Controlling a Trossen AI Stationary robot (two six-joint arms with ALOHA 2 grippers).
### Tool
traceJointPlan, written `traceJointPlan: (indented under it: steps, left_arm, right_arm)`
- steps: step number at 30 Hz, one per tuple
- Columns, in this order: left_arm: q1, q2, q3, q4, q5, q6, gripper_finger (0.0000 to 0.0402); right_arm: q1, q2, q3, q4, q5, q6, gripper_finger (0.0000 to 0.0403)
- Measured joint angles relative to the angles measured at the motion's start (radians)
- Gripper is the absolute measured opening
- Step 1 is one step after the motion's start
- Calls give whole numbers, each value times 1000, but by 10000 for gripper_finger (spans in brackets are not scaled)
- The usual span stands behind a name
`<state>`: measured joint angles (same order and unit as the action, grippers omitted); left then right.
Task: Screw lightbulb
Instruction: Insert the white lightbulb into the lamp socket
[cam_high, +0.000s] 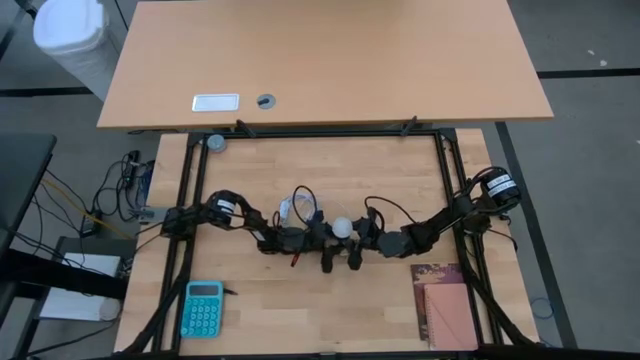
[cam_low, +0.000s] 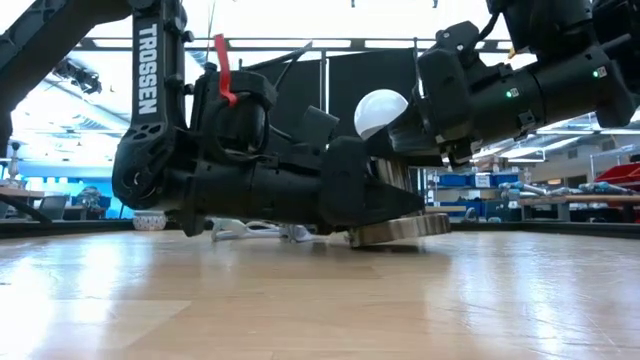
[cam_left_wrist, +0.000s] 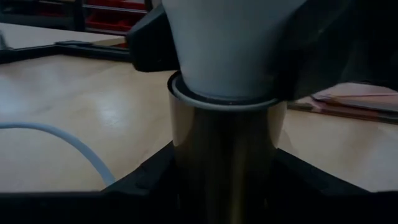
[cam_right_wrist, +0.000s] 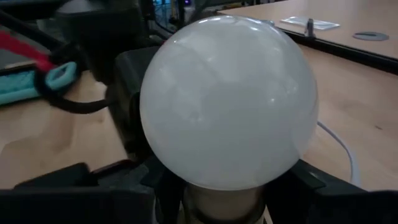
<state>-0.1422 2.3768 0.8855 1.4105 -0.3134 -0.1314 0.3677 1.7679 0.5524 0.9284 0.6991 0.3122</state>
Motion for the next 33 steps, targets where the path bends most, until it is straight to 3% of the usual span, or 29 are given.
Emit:
traceJointPlan:
  steps: [13, 22, 33]
  left_arm:
    - [-64, 0, 55, -94, -289, -6, 198]
    - [-71, 0, 105, -163, -389, -12, 198]
    - [-78, 0, 148, -252, -477, -7, 198]
  right_arm:
    - [20, 2, 61, -131, 116, 79, 181]
    - [20, 3, 63, -144, 165, 132, 182]
    - [31, 13, 146, -336, 254, 214, 182]
